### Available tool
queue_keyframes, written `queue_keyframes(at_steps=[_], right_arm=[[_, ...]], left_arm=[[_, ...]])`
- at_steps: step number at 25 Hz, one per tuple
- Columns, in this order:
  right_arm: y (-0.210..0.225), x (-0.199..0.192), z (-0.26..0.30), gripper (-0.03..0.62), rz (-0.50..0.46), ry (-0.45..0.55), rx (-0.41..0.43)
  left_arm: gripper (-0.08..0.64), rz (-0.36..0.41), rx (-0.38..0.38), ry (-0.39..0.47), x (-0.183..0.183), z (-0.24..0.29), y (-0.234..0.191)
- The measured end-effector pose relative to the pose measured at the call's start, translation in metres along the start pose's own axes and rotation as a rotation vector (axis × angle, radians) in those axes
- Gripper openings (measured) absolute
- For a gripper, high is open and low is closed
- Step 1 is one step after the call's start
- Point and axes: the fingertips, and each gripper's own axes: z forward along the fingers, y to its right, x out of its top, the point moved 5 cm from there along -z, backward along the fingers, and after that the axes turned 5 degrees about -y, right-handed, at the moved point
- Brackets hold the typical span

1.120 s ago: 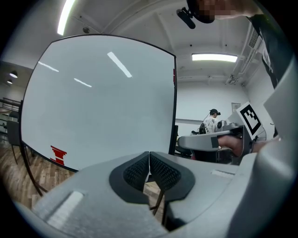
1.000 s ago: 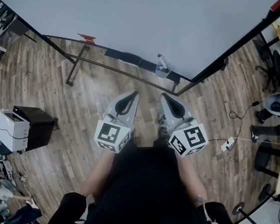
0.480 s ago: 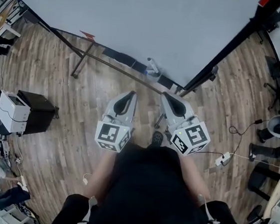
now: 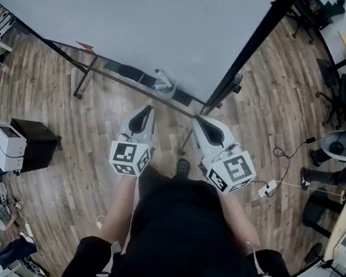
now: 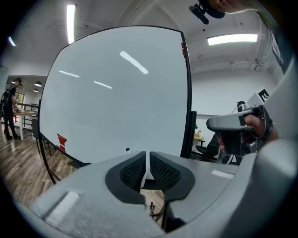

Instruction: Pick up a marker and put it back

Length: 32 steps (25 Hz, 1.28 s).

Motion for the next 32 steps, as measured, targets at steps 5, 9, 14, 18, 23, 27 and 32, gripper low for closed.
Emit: queue_keyframes(at_steps=[5,9,14,18,23,27,32], right_arm=[[0.006,0.0,-0.004,0.002,0.003,-0.016,-0.028],[0.002,-0.004,-0.002,0.002,0.008,-0.025,-0.055],[-0.009,-0.015,0.003,0.002,0.013,-0.058,-0.073],[-0.011,-0.021,-0.001,0.002,0.017,-0.081,-0.108],[-0.007,-0.023,-0.01,0.002,0.02,-0.089,-0.149],[-0.004,-0.026,-0.02,0.002,0.022,-0.092,-0.172],[0.006,-0.035,-0.031,0.002,0.028,-0.105,-0.201]], left_arm=[[0.017,-0.001,-0.004,-0.035,-0.009,0.015,-0.011],[0.025,-0.005,-0.027,-0.062,-0.019,0.023,-0.022],[0.066,0.01,-0.058,-0.082,-0.028,0.039,-0.032],[0.098,0.003,-0.069,-0.099,-0.037,0.056,-0.04],[0.117,-0.014,-0.047,-0.115,-0.046,0.077,-0.051],[0.123,0.005,-0.039,-0.125,-0.047,0.087,-0.051],[0.124,-0.002,-0.025,-0.101,-0.045,0.097,-0.052]])
